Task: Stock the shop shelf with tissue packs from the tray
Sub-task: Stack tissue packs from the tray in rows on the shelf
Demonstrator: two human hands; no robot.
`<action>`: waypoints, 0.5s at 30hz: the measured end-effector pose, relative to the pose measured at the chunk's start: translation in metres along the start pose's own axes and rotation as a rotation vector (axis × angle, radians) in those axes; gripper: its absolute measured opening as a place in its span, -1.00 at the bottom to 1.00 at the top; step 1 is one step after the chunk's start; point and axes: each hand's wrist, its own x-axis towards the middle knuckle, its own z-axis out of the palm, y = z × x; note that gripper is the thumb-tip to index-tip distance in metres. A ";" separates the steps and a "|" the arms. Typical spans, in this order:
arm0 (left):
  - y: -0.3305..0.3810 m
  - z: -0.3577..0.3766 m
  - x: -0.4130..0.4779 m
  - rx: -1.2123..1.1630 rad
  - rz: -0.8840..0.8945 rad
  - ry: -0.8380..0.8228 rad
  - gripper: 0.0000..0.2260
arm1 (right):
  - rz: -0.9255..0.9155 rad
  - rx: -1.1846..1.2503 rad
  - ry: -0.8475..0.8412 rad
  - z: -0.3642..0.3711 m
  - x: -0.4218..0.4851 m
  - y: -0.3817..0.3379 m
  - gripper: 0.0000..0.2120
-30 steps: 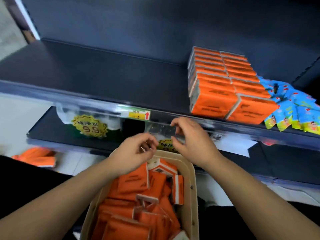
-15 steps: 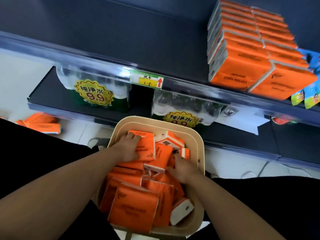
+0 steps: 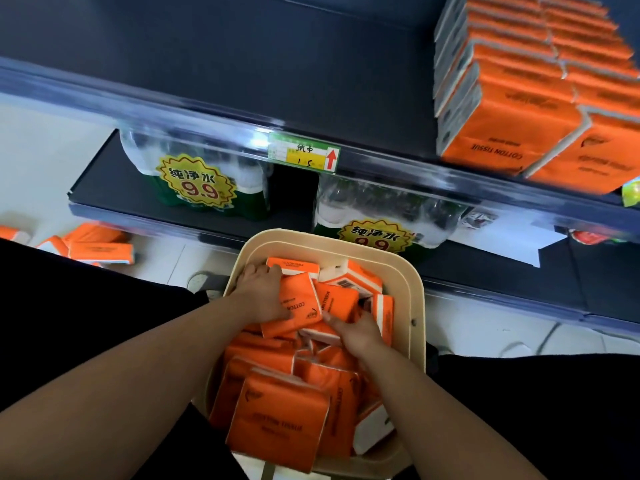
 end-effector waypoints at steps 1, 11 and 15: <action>0.000 -0.001 0.000 -0.011 -0.001 -0.001 -0.25 | 0.030 0.010 0.021 -0.003 0.001 0.000 -0.31; -0.003 -0.035 -0.008 -0.159 0.080 -0.247 -0.40 | -0.059 -0.174 -0.036 -0.029 0.003 -0.015 -0.42; -0.002 -0.071 -0.014 -0.173 0.174 -0.236 -0.51 | -0.203 -0.228 -0.104 -0.054 -0.015 -0.039 -0.37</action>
